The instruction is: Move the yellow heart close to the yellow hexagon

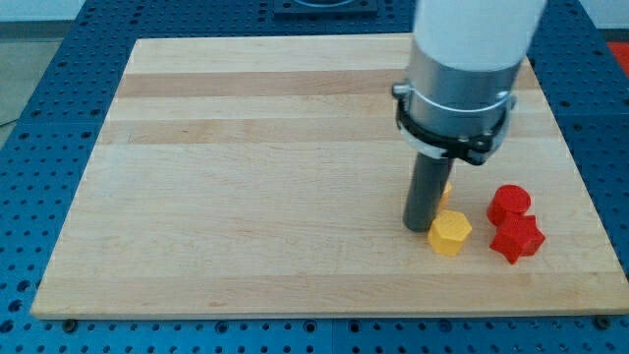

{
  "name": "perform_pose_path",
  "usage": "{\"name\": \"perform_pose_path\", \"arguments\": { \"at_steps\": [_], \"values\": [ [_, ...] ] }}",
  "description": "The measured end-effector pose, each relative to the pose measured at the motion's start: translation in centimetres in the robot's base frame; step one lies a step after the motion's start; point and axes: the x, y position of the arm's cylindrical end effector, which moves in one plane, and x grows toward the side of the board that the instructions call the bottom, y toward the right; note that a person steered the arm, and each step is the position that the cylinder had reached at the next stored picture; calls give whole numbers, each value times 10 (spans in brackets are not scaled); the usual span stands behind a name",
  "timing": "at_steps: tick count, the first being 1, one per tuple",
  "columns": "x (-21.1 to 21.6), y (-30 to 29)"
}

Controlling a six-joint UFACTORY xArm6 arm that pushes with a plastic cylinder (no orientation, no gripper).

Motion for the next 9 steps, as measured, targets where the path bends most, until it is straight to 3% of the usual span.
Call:
{"name": "perform_pose_path", "arguments": {
  "at_steps": [1, 2, 3, 4, 6, 9],
  "values": [
    [-2, -29],
    [-31, -63],
    [-77, -65],
    [-97, -32],
    [-75, -12],
    [-63, 66]
  ]
}}
